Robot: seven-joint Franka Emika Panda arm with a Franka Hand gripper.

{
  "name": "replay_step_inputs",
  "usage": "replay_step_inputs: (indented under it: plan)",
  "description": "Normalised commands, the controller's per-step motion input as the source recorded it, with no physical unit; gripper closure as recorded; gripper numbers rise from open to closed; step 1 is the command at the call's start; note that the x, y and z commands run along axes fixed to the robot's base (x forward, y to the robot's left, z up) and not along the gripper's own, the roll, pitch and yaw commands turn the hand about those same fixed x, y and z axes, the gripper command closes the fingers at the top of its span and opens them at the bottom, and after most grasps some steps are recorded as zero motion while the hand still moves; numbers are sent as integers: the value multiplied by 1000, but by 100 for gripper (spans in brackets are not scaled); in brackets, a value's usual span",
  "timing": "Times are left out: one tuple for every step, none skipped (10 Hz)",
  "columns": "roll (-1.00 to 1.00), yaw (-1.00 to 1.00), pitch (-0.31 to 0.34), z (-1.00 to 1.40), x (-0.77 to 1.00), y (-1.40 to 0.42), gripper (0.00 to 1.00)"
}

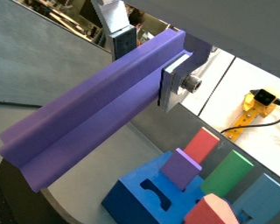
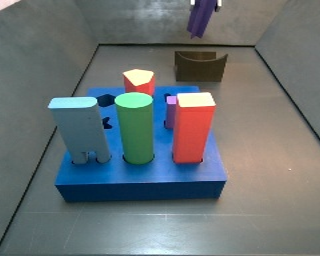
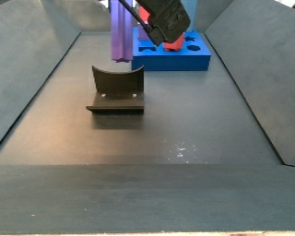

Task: Pick up the star object. Move up. Place the star object on the fixture. Regrasp the star object. Move to above the board. Insert the star object.
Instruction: Place the star object on the fixture.

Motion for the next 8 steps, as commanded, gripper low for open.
replay_step_inputs:
  plan:
    - [-125, -133, 58, -1000, 137, 126, 100]
    - [-134, -131, 28, -1000, 146, 113, 100]
    - [-134, -128, 15, -1000, 149, 106, 100]
    - [-134, -115, -10, -1000, 140, 99, 100]
    - [-127, -105, -26, -1000, 137, 96, 100]
    - [-110, -85, -38, -851, 124, 74, 100]
    - [-97, -70, -43, -699, 105, 53, 100]
    - [-89, -52, -56, -509, 85, 38, 100]
